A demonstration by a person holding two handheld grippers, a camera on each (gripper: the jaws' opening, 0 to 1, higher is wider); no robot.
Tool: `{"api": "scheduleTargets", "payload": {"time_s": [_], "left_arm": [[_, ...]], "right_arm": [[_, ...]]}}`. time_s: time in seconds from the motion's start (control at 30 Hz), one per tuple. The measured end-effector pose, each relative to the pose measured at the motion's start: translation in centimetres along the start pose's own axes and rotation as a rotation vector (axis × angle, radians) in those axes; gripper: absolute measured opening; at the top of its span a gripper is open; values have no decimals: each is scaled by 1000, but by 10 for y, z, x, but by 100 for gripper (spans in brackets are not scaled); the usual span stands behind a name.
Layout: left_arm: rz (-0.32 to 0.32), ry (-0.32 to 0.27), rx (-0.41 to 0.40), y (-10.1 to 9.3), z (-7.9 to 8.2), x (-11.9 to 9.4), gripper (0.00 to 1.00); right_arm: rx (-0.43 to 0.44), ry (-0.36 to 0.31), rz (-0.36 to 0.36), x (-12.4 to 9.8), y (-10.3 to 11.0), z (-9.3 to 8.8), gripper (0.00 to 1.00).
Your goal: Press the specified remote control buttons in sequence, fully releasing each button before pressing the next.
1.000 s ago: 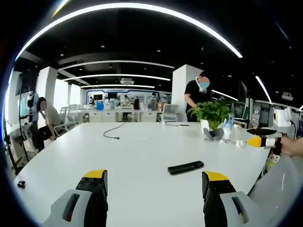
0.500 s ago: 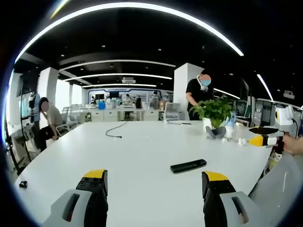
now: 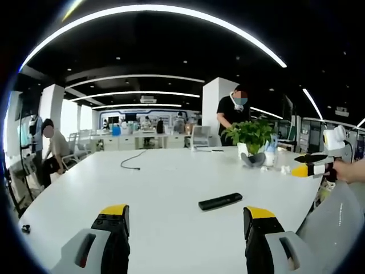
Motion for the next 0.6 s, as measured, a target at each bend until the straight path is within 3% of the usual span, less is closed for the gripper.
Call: {"api": "scheduleTargets", "payload": {"time_s": [0.13, 0.37, 0.53, 0.6], "left_arm": [[22, 0, 13, 2, 0, -1, 86], [41, -13, 18, 5, 1, -1, 84], [54, -44, 45, 4, 6, -3, 83], [69, -22, 43, 7, 2, -2, 83]], "right_arm": [[-8, 13, 17, 2, 3, -2, 85], [-114, 63, 114, 8, 22, -6, 84], [-116, 36, 154, 6, 27, -2, 83], [-113, 22, 165, 5, 28, -1, 82]]}}
Point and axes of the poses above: the point that each gripper's makers call its tool centre point, and the gripper's own axes: x roughly forward along the fingers, y roughly to its left, z roughly out of its top, the point moved 5 cm from there along -x, roughly backward along the fingers, and after that the axes turned 4 degrees about -x, right-handed, at the moved point
